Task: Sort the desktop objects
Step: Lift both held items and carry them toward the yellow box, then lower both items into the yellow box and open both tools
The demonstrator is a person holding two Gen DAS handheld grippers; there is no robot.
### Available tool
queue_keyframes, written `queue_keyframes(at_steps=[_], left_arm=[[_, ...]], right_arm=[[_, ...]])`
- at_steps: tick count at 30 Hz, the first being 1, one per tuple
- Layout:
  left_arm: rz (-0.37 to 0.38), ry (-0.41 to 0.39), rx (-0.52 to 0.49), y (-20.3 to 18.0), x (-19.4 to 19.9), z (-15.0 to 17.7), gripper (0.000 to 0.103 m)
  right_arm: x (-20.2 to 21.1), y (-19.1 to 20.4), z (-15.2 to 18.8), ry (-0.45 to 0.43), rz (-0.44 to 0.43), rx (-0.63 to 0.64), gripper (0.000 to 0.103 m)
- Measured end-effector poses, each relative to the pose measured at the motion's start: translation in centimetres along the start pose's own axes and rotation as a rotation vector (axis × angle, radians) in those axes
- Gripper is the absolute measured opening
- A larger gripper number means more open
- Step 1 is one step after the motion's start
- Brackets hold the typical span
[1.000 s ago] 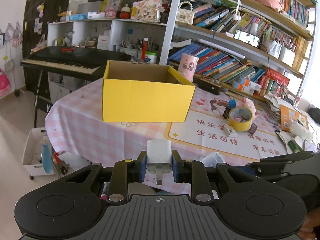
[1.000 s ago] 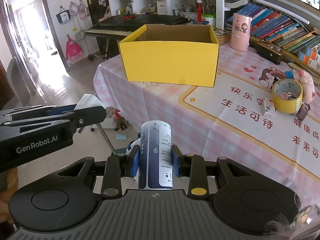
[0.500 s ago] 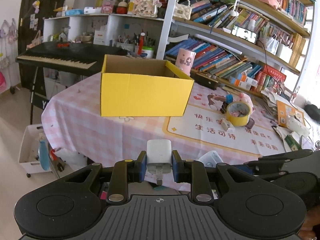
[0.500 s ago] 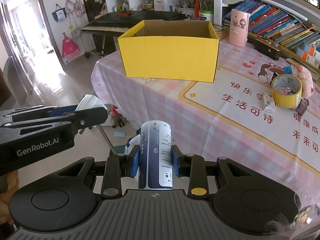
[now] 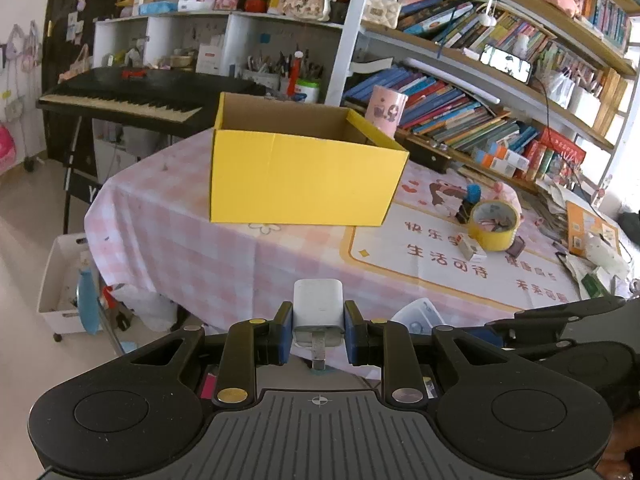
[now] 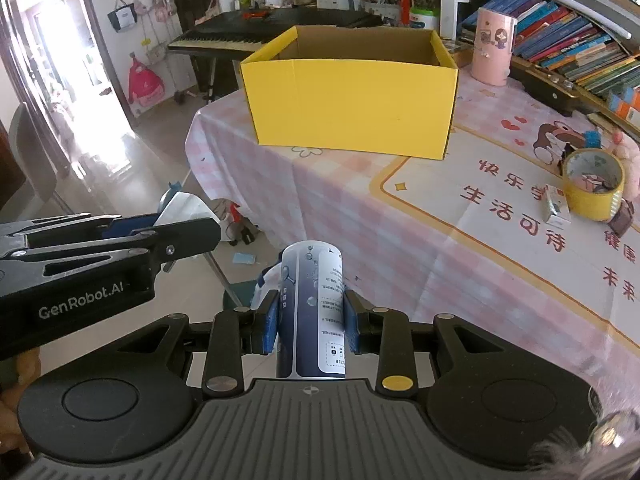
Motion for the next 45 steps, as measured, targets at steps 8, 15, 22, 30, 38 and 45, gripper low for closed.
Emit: queue_keyframes(at_steps=[8, 15, 22, 30, 38, 45], left_arm=[[-0.021, -0.009, -0.004, 0.4, -2.5, -1.3, 0.024], [-0.026, -0.110, -0.047, -0.2, -4.8, -5.2, 0.024], [-0.039, -0.189, -0.081, -0.9, -7.4, -9.6, 0.024], [-0.094, -0.284, -0.122, -1.1, -10.5, -14.5, 0.024], [-0.168, -0.288, -0.120, 0.0, -14.4, -16.2, 0.024], [-0.215, -0.189, -0.151, 1.2, -19.4, -15.0, 0.024]], right_arm=[[-2.4, -1.1, -1.5, 0.014, -0.022, 0.002, 0.030], [-4.2, -2.9, -5.1, -0.052, -0.041, 0.001, 0.030], [-5.0, -4.8, -10.7, -0.170, -0.067, 0.018, 0.030], [-6.5, -7.2, -19.0, -0.319, -0.121, 0.009, 0.030], [-11.4, -9.0, -23.8, -0.344, -0.153, 0.034, 0.030], [-17.2, -9.4, -24.4, -0.264, -0.185, 0.136, 0.030]])
Point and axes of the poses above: each gripper's, at about its wrist camera, not at the fingertips, and x roughly against the way its jaws point, y to its left, z to its underside, the point moved 6 cm from there along -x, roughly the way its jaws point, and after that the axes turned 14 degrees about -y, right-handed, at the moved point
